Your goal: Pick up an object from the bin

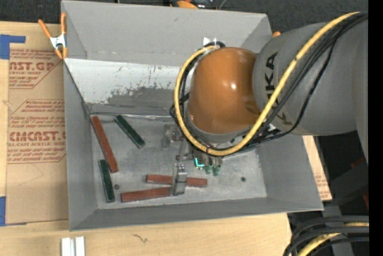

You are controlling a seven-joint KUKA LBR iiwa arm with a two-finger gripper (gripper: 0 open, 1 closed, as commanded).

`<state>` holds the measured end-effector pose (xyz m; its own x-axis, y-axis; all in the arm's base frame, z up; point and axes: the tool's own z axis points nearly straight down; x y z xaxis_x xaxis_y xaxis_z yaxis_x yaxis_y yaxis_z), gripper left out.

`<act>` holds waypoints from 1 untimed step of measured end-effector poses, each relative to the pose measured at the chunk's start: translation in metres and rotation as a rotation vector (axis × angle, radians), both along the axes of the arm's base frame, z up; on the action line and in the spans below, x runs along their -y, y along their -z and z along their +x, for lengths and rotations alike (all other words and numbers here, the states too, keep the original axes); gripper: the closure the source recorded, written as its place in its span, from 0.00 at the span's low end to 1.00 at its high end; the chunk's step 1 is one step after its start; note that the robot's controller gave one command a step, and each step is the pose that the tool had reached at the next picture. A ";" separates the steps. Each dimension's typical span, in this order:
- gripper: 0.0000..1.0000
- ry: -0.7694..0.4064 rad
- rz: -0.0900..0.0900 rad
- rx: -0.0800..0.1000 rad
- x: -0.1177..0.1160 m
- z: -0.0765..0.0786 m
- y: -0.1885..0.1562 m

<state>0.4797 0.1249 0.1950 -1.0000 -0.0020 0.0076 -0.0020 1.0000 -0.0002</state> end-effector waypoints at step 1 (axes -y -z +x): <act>0.00 0.045 0.001 0.006 -0.001 0.006 0.129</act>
Offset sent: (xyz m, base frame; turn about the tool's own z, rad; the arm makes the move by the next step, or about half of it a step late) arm 0.0071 0.0009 -0.1250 0.0439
